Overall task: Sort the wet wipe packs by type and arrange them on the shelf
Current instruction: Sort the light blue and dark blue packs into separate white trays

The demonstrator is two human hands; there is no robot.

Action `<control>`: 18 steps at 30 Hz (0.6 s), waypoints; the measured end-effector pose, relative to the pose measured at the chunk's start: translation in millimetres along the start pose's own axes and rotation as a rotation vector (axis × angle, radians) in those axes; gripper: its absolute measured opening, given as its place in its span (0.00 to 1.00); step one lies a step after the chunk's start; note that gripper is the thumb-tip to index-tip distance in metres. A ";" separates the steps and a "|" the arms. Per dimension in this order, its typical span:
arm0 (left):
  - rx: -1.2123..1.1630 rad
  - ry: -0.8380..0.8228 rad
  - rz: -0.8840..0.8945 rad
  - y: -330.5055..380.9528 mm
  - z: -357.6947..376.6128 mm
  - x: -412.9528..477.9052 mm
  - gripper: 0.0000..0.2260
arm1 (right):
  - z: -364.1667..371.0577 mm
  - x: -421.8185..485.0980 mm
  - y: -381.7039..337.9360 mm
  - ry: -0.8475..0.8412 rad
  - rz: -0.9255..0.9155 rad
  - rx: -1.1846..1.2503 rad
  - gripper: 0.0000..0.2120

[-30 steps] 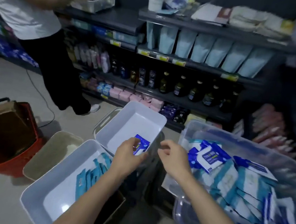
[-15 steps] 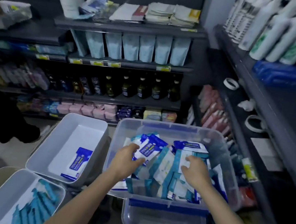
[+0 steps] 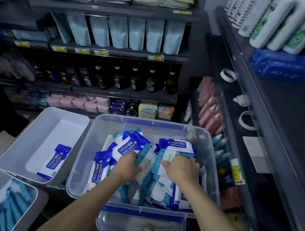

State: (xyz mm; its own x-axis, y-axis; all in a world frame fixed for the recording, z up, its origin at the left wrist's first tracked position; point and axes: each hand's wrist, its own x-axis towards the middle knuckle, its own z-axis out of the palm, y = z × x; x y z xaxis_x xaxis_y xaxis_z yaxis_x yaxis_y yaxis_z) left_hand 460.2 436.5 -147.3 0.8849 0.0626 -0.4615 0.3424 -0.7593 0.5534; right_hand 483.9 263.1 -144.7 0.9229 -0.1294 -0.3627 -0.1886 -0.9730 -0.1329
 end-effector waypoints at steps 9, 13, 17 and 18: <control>-0.211 0.094 -0.167 -20.8 -27.6 -4.8 0.05 | 4.7 10.4 -17.4 -0.188 0.112 -0.014 0.54; -0.305 0.062 -0.209 -27.6 -34.2 -6.0 0.09 | 7.0 9.7 -20.3 -0.233 0.050 -0.047 0.55; -0.391 -0.028 -0.219 -28.5 -34.2 -4.8 0.17 | 10.9 5.3 -12.2 -0.291 -0.197 -0.066 0.54; -0.389 -0.039 -0.217 -28.3 -33.7 -4.1 0.18 | 13.6 0.5 -9.8 -0.323 -0.255 -0.098 0.57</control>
State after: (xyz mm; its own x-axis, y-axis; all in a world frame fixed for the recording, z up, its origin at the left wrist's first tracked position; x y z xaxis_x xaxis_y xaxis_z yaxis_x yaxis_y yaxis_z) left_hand 457.5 479.6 -137.8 0.7692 0.1634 -0.6177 0.6190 -0.4302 0.6571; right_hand 481.7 275.2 -156.1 0.7803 0.1688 -0.6023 0.0792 -0.9818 -0.1725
